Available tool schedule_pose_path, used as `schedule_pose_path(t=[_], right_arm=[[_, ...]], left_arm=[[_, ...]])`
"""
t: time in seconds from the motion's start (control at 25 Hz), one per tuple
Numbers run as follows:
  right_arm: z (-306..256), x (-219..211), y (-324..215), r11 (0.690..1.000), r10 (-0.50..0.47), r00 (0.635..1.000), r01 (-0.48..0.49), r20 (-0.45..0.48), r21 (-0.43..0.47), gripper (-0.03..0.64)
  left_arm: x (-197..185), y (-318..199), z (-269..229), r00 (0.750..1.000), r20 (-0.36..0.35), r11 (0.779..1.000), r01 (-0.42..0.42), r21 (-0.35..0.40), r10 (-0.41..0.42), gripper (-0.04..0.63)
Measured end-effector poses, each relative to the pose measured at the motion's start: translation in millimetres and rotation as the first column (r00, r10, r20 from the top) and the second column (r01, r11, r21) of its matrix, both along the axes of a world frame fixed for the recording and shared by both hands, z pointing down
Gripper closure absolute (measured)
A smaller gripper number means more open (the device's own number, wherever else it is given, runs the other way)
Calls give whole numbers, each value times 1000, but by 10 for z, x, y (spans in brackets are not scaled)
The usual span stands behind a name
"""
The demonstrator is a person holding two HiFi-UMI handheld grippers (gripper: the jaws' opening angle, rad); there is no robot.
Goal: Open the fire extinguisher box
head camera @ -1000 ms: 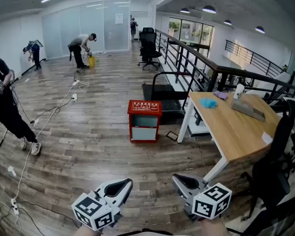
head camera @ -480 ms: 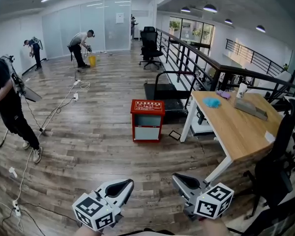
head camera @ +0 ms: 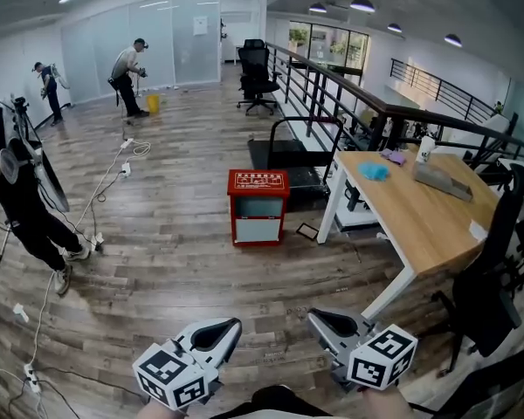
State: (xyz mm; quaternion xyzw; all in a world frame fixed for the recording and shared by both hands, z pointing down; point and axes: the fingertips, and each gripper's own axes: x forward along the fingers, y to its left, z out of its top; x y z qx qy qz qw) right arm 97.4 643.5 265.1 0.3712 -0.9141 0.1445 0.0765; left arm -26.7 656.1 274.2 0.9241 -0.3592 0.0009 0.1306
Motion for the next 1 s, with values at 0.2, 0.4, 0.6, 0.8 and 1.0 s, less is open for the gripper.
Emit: schedule_pose_path(t=[0.2,0.4,0.6,0.8,1.0], right_arm=[[23,-19,-164,1000,17,1000,-17,19,-24,606],[78,-14,-447,999,-4,1000,4,13,-41,606],[60,-42,-819,998,-44,999,44,-2,-39,606],[32,-20,-1174,996,-81,997,80,-10,-39,606],[12,19,-1485,995,-95,995,94,-23,-44,606]], left_arm=[[0,-123,48,1000,9,1000,-21,-5,21,589],[-12,-405,53,1000,1,1000,5,-16,-5,589],[7,-769,6,1000,0,999,32,-10,-32,589],[83,-1068,6,999,3,999,48,-18,-48,589],[168,-1341,-21,998,5,998,55,-16,-55,589]])
